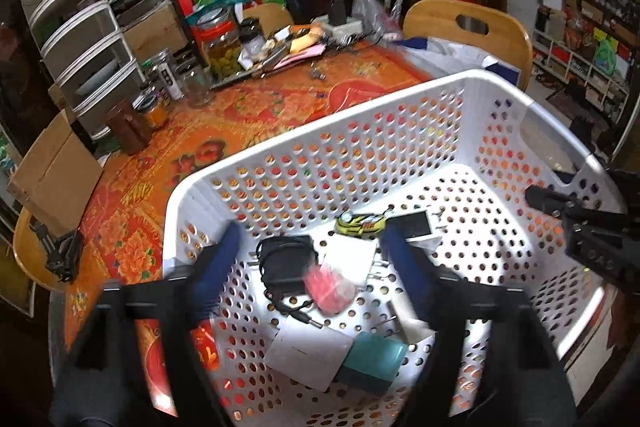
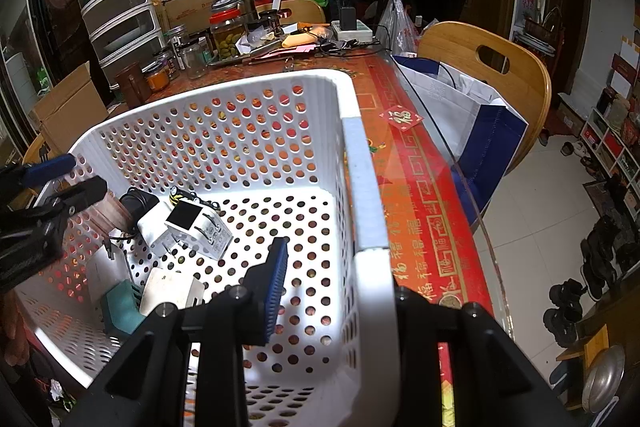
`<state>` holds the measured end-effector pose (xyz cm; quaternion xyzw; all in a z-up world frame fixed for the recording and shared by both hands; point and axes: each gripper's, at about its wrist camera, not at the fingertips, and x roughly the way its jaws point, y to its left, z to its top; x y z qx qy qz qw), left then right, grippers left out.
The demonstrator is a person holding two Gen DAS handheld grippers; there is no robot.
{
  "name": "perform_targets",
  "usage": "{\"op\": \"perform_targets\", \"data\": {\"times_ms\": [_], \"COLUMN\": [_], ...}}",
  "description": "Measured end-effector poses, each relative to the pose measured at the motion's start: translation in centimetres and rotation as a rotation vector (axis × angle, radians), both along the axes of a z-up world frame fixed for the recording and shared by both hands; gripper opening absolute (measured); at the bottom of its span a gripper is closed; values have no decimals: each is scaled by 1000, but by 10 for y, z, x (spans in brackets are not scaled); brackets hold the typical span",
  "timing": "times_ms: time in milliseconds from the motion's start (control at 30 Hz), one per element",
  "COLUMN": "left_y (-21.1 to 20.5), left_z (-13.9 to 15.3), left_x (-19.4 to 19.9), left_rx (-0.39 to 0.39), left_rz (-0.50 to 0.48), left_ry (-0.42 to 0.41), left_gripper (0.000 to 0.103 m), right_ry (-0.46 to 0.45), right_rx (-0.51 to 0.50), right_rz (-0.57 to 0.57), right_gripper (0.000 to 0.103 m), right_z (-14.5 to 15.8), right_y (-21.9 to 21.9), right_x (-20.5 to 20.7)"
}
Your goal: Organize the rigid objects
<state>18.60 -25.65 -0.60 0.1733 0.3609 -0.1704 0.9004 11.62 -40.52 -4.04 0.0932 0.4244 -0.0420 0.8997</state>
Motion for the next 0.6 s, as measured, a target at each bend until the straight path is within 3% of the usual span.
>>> {"op": "perform_targets", "data": {"times_ms": [33, 133, 200, 233, 367, 433, 500, 600], "left_y": [0, -3, -2, 1, 28, 51, 87, 141], "left_z": [3, 4, 6, 7, 17, 29, 42, 57], "left_x": [-3, -8, -11, -12, -24, -39, -58, -87], "left_rx": [-4, 10, -6, -27, -97, -119, -156, -249], "left_rz": [-4, -18, -30, -45, -40, -12, 30, 83], "left_ry": [-20, -51, -58, -52, -77, -142, -201, -223], "left_gripper": [100, 103, 103, 103, 103, 103, 103, 103], "right_ry": [1, 1, -10, -15, 4, -67, -172, -358], "right_rx": [0, 4, 13, 12, 4, -33, -14, -11], "right_rz": [-1, 2, 20, 23, -14, -57, -76, -114], "right_gripper": [33, 39, 79, 85, 87, 92, 103, 103], "right_z": [0, 1, 1, 2, 11, 30, 50, 75], "right_y": [0, 1, 3, 3, 4, 6, 11, 31], "right_x": [0, 1, 1, 1, -14, -38, -69, -119]}}
